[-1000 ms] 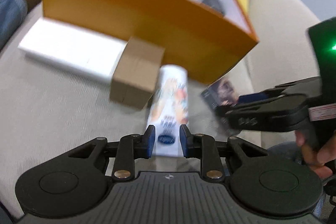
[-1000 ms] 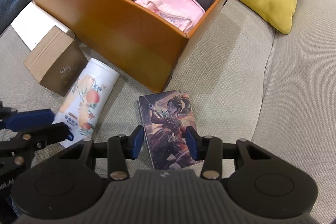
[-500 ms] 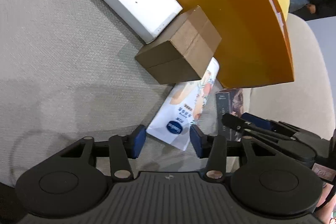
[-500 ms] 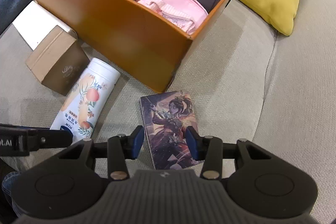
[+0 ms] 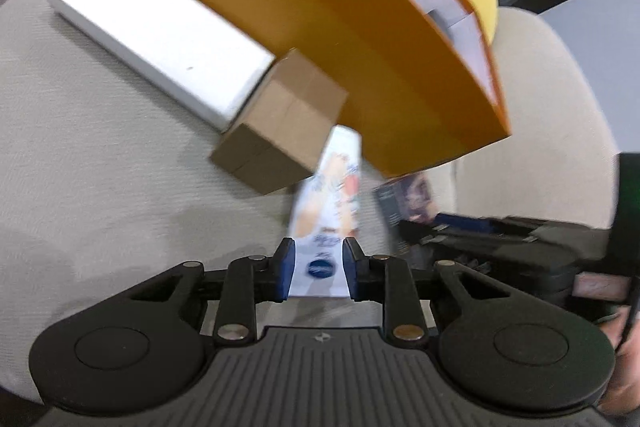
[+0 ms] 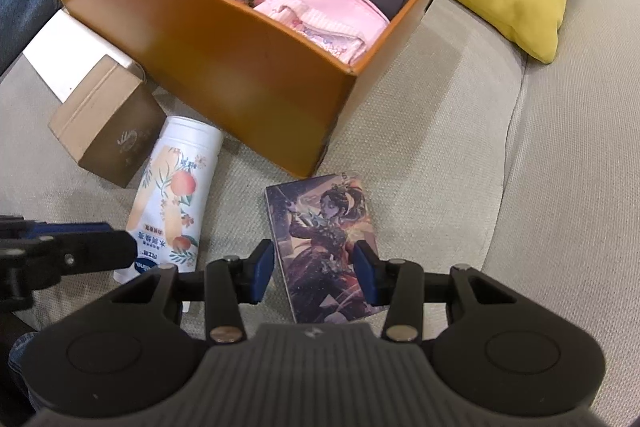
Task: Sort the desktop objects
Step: 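Close the left gripper on the white Vaseline lotion tube, then lift the card with the right gripper while left carries the lotion tube over the box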
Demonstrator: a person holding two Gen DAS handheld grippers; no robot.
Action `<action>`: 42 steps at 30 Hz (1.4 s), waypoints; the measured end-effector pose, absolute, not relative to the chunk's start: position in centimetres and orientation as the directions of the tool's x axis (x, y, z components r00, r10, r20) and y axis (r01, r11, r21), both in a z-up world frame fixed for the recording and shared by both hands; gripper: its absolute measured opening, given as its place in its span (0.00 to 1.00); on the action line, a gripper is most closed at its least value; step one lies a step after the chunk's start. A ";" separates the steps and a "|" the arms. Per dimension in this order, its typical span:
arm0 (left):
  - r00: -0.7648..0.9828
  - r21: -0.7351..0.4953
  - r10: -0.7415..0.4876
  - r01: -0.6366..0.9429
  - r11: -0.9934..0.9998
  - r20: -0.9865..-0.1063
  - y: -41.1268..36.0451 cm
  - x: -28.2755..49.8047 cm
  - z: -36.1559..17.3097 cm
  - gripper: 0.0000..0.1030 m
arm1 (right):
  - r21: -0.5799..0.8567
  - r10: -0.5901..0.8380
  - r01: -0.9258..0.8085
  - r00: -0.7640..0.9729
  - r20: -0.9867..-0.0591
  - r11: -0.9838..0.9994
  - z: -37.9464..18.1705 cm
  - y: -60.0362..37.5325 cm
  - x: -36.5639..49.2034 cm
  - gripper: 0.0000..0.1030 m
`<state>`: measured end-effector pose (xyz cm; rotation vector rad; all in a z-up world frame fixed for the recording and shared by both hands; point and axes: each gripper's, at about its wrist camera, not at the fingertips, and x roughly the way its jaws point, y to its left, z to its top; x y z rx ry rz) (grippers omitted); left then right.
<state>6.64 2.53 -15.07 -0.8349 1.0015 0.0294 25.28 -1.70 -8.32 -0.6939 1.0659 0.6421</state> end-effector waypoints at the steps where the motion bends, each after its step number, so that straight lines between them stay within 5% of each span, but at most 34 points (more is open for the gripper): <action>1: 0.557 -0.592 -0.335 -0.381 0.710 -0.760 2.7 6.8 -15.1 0.28 | -0.176 0.151 -0.752 0.344 -0.927 0.635 -8.1 -1.9 25.5 0.36; 4: 0.543 -0.569 -0.324 -0.376 0.732 -0.775 3.1 6.5 -15.0 0.28 | -0.126 0.198 -0.731 0.340 -0.919 0.671 -7.0 -2.6 25.2 0.23; 13: 0.506 -0.597 -0.374 -0.404 0.693 -0.777 4.5 6.0 -16.3 0.28 | 0.184 0.271 -0.694 0.017 -0.962 0.696 -9.2 -1.1 24.4 0.24; 21: 0.499 -0.625 -0.408 -0.421 0.657 -0.765 5.7 6.0 -17.2 0.28 | 0.229 0.211 -0.597 -0.102 -0.972 0.769 -12.4 -0.1 25.4 0.33; 24: 0.501 -0.636 -0.419 -0.420 0.648 -0.757 6.2 5.7 -17.1 0.28 | 0.276 0.247 -0.555 -0.129 -0.960 0.785 -12.6 -0.4 25.6 0.16; 29: 0.500 -0.609 -0.403 -0.364 0.705 -0.766 6.5 5.4 -15.9 0.28 | 0.372 0.358 -0.489 -0.126 -0.925 0.789 -11.6 -1.6 25.7 0.05; 42: 0.587 -0.097 -0.167 0.149 0.984 -0.792 -1.2 3.5 -10.2 0.45 | 0.430 0.449 -0.504 -0.091 -0.889 0.749 -7.8 0.0 24.6 0.01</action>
